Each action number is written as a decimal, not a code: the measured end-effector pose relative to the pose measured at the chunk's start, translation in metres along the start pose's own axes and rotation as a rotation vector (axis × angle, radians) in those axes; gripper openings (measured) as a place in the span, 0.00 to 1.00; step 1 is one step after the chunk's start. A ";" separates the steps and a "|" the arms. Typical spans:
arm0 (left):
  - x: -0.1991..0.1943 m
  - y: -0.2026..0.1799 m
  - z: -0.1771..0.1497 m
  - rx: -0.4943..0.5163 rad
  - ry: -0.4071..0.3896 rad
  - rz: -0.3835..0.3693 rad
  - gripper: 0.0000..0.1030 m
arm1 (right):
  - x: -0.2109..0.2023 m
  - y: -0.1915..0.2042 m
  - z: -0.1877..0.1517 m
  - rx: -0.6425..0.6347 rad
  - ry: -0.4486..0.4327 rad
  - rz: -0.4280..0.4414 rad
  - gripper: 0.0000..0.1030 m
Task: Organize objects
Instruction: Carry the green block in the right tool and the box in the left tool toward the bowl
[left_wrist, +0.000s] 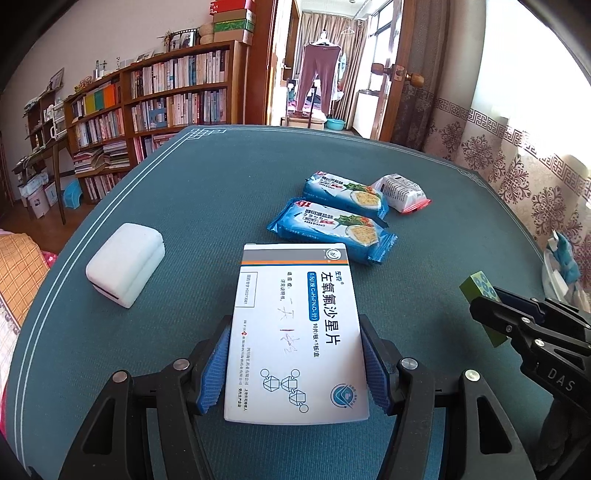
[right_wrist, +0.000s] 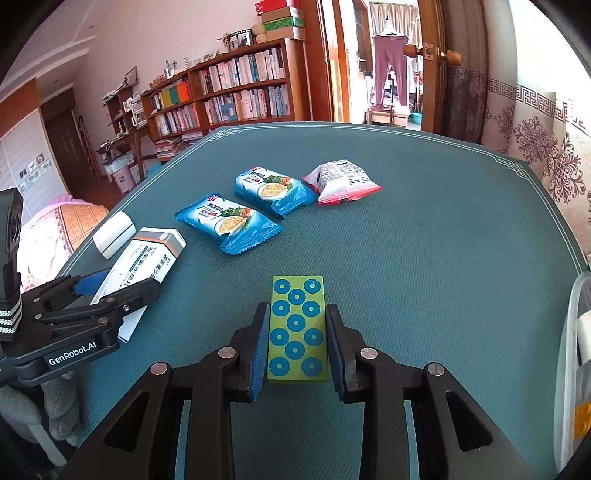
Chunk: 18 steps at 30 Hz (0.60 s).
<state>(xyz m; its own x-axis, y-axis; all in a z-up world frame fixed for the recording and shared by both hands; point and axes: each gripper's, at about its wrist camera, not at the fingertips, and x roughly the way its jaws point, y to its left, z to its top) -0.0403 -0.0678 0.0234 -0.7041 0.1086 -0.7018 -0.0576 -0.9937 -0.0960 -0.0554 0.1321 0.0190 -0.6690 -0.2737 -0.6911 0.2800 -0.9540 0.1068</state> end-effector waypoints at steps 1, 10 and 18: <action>-0.001 -0.002 0.000 0.006 0.000 -0.004 0.64 | -0.004 -0.002 -0.002 0.006 -0.003 0.000 0.29; -0.007 -0.025 -0.007 0.062 0.005 -0.031 0.64 | -0.037 -0.025 -0.020 0.047 -0.027 -0.027 0.29; -0.010 -0.053 -0.013 0.111 0.017 -0.054 0.64 | -0.068 -0.057 -0.032 0.097 -0.060 -0.081 0.29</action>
<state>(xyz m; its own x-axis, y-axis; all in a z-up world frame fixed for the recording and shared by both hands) -0.0215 -0.0160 0.0261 -0.6857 0.1614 -0.7098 -0.1737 -0.9832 -0.0559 -0.0043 0.2088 0.0370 -0.7272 -0.1993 -0.6569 0.1572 -0.9798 0.1233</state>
